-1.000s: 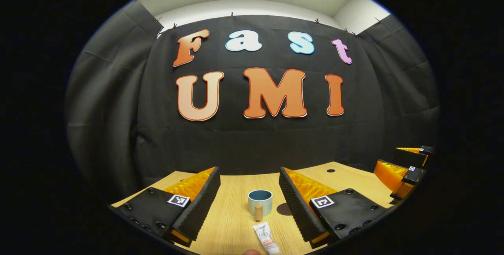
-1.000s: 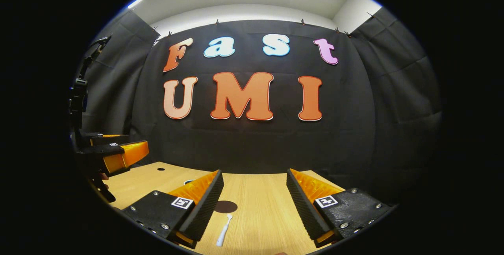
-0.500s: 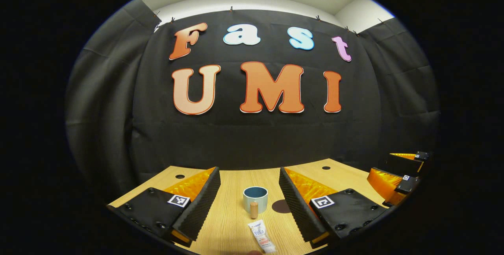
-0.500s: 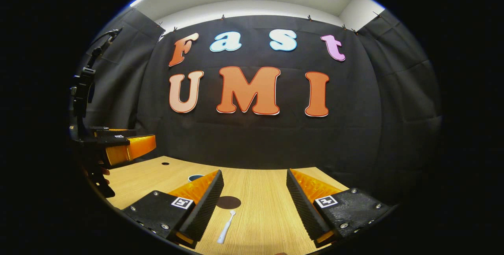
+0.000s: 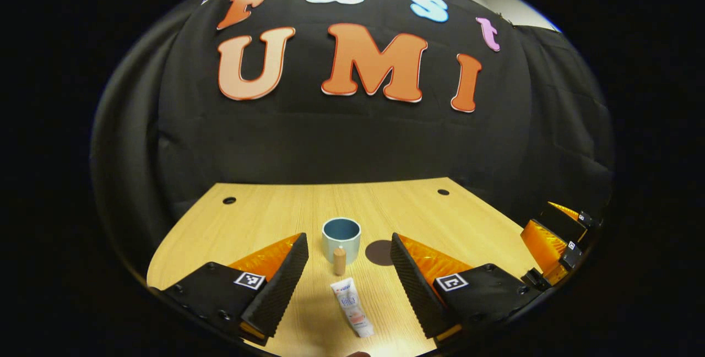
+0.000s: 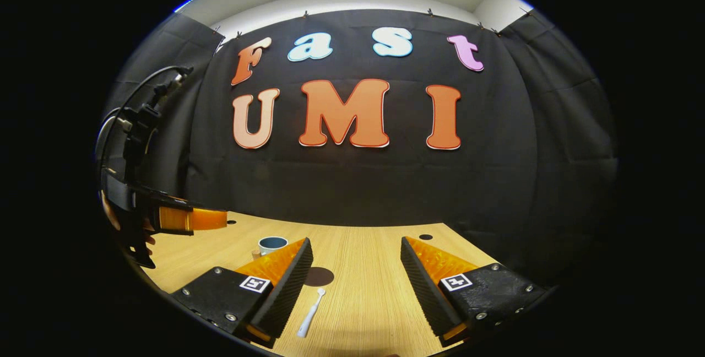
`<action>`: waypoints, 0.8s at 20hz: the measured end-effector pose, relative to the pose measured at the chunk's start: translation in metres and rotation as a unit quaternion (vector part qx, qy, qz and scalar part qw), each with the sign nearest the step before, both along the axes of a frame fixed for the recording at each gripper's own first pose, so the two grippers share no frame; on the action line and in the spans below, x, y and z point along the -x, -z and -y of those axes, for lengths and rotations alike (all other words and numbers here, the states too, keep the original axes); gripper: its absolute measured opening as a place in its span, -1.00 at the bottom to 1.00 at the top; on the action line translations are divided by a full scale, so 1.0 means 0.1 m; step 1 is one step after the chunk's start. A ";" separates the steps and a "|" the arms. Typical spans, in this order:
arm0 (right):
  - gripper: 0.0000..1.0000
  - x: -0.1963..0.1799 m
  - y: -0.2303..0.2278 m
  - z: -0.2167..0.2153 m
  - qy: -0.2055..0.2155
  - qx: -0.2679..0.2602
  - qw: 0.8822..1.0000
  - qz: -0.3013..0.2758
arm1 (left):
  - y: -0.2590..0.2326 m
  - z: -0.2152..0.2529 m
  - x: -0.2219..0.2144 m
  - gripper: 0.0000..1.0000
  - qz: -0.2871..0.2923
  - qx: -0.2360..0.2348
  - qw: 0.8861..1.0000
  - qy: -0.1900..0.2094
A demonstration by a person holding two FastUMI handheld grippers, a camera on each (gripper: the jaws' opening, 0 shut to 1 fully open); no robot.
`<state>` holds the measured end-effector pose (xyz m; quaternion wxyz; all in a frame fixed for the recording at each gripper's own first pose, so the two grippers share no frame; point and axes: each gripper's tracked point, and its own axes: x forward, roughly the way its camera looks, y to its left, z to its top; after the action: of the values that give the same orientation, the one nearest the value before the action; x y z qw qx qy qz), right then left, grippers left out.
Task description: Put the toothbrush and toothpaste on the desktop into the cup, then pick up the cup and place it on the coaster on the desktop.
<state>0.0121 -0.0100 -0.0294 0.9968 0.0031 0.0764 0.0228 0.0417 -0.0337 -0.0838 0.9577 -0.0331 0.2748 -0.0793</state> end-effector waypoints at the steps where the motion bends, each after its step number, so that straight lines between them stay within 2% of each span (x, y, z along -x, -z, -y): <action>1: 0.93 -0.01 0.03 0.01 -0.002 0.001 1.000 -0.008 | 0.09 0.03 -0.03 0.95 -0.019 0.003 1.000 0.005; 4: 0.94 -0.06 0.12 -0.02 -0.018 0.008 0.999 -0.041 | 0.36 0.10 -0.06 0.87 -0.090 0.006 0.996 0.015; 5: 0.93 -0.07 0.15 -0.04 -0.025 0.009 0.998 -0.055 | 0.42 0.13 -0.06 0.96 -0.108 0.009 0.994 0.016; 6: 0.93 -0.08 0.20 -0.07 -0.032 0.007 0.997 -0.069 | 0.47 0.12 -0.06 0.87 -0.130 0.006 0.991 0.016; 9: 0.93 -0.13 0.29 -0.13 -0.049 0.000 0.992 -0.114 | 0.63 0.11 -0.04 0.96 -0.174 0.000 0.985 0.018; 10: 0.93 -0.14 0.31 -0.15 -0.055 -0.007 0.990 -0.128 | 0.70 0.09 -0.01 0.89 -0.191 -0.004 0.982 0.018; 13: 0.92 -0.14 0.49 -0.26 -0.074 -0.020 0.980 -0.182 | 0.84 0.11 0.00 1.00 -0.235 -0.007 0.972 0.020; 16: 0.92 -0.12 0.81 -0.36 -0.098 -0.001 0.965 -0.242 | 0.97 0.16 0.11 0.96 -0.299 -0.005 0.954 0.027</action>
<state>0.0245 0.0255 -0.1101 0.9416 0.0023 0.3152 0.1187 0.0307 -0.0501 -0.1813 0.8291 -0.0436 0.5501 -0.0902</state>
